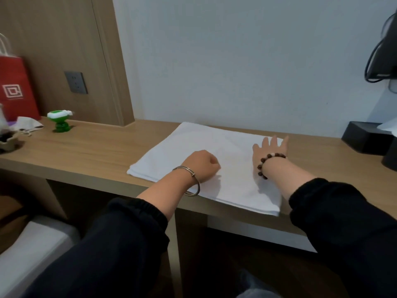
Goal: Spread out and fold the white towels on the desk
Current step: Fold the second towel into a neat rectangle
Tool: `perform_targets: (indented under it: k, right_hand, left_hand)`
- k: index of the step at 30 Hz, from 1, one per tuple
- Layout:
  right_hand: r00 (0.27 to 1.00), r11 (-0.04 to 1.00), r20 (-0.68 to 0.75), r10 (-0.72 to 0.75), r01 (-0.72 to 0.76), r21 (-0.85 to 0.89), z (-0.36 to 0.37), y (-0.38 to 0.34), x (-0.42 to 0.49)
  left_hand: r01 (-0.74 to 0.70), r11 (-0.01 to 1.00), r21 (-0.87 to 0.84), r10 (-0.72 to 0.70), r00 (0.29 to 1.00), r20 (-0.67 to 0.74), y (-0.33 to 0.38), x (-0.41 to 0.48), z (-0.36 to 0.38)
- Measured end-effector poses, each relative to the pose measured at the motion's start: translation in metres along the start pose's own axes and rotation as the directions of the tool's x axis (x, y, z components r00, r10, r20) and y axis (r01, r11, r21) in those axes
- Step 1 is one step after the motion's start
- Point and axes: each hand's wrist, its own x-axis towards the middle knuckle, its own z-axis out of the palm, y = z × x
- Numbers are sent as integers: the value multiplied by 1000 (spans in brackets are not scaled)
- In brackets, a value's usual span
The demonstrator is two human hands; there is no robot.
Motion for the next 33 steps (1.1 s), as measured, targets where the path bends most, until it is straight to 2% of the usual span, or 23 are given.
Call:
perform_targets:
  k: [2,3,6,8,10,12,14,16,18,21,24,26,28,30,32,33]
  right_hand:
    - [994,974,36,-102,92,205,7,-12,1]
    - [984,947,74,-164,137,291,15,-18,-2]
    - [950,925,174,-260,193,328,38,-21,-12]
    - [945,929,179,-275,213,303,41,-9,-6]
    - [949,959,235,-211,154,239,34,3,6]
    - [962,997,263,-75,65,46,21,10,20]
    - [983,994,173,-66,79,-71,8,3,27]
    - [987,984,49,-151,146,102,7,-13,33]
    - [964,932,65,-258,231,278,18,-31,27]
    - [932,924,172,-319,265,274,38,-38,21]
    - [908,931,284,-308,228,284,8,-36,36]
    - [910,924,219,-353,301,237,-11,-48,45]
    - [922,913,107,-373,345,217,-3,-61,47]
    - [926,917,97,-364,338,210,19,-72,38]
    - [933,911,106,-345,305,278,37,-74,37]
    - [934,904,94,-346,305,299,41,-73,40]
  left_hand:
    - [42,973,227,-18,994,-109,-10,7,0]
    - [89,942,324,-53,992,-117,-19,8,0]
    - [155,866,475,-173,985,-7,-43,7,1]
    - [113,856,505,-149,988,30,-47,6,1]
    - [41,871,490,-67,997,37,-39,10,-5]
    - [-14,946,323,-2,999,50,-28,17,-11]
    - [-29,989,144,19,998,64,-27,23,-13]
    - [-36,974,224,34,999,16,-36,24,-10]
    - [-17,924,383,25,1000,-14,-50,19,-2]
    - [-63,907,416,73,997,-9,-60,12,8]
    - [-81,895,438,128,988,-80,-51,6,13]
    - [-109,885,453,162,983,-80,-43,6,11]
    - [-108,950,291,133,989,-65,-41,6,5]
    - [-31,993,-113,20,995,-94,-49,6,-5]
    - [68,876,-478,-186,961,-205,-68,8,-17]
    - [107,815,-569,-306,914,-267,-81,9,-22]
